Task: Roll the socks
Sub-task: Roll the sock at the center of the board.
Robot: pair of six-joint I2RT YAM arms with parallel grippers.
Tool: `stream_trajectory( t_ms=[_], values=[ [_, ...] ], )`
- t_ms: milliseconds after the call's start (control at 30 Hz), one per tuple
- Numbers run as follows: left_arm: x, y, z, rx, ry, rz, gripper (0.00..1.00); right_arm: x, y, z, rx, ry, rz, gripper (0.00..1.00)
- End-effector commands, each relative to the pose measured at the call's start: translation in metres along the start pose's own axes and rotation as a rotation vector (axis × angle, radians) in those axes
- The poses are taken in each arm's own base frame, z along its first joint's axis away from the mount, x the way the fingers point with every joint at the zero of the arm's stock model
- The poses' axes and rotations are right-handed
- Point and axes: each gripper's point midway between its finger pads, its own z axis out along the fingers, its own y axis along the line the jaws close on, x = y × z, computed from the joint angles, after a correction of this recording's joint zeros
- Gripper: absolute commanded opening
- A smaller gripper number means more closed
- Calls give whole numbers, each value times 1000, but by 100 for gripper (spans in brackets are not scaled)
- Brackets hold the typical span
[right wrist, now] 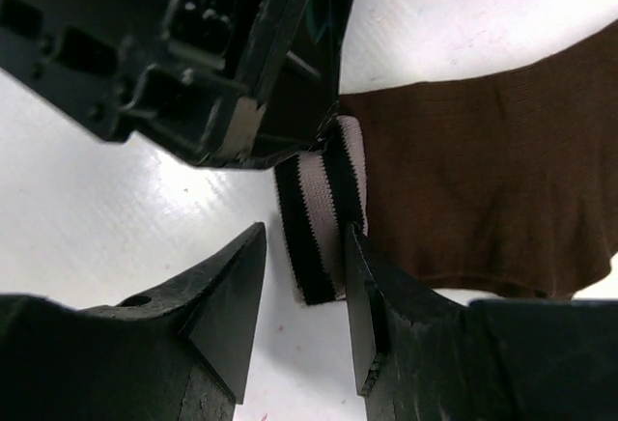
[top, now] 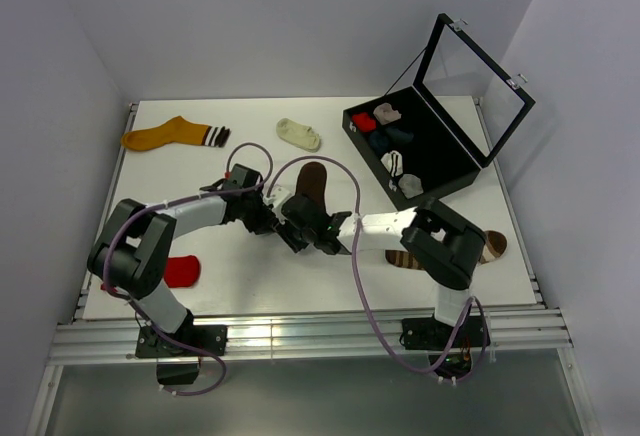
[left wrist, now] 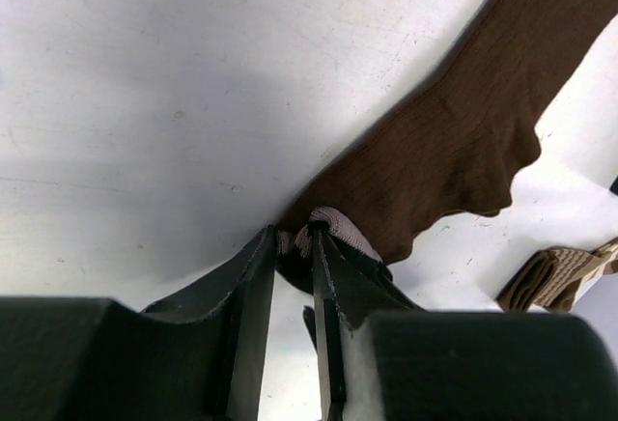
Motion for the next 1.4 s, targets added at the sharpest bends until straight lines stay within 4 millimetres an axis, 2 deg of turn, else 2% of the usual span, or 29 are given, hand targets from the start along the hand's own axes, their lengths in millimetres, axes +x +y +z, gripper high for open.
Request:
stream_trajectory(
  t_ms=[0, 133, 233, 267, 367, 467, 500, 567, 600, 733, 767, 900, 1133, 1367],
  values=[
    [8, 29, 8, -122, 33, 53, 28, 15, -3, 10, 37, 19, -25, 45],
    [-1, 25, 5, -126, 21, 84, 28, 32, -11, 16, 84, 66, -58, 40],
    [-12, 21, 1, -115, -2, 87, 31, 43, -11, 18, 82, 93, -52, 23],
    [-15, 21, 0, -113, -10, 87, 32, 43, -7, 17, 69, 96, -21, 13],
    [-26, 20, -8, -99, -39, 67, 40, 42, 6, 13, -12, 103, 29, 1],
    [-33, 20, -18, -79, -70, 37, 50, 32, 14, 7, -103, 109, 124, 0],
    [-37, 16, -24, -57, -92, 25, 55, 29, 23, 5, -173, 119, 150, 0],
    [-38, 21, -30, -57, -114, 4, 60, 22, 23, 2, -224, 139, 226, 0],
    [-41, 16, -38, -31, -140, -4, 66, 18, 31, -2, -292, 147, 255, 0],
    [-38, 27, -51, -42, -172, -31, 76, 0, 34, -5, -438, 166, 431, 0],
    [-33, 33, -51, -48, -169, -35, 77, -2, 34, -6, -460, 169, 458, 0],
    [-21, 28, -59, 33, -159, -62, 74, -6, 33, -3, -570, 212, 592, 0],
    [-3, 22, -47, 63, -116, -61, 68, -5, 29, -2, -703, 257, 811, 0],
    [3, 21, -31, 50, -91, -62, 63, 0, 18, 6, -708, 281, 918, 0]
  ],
)
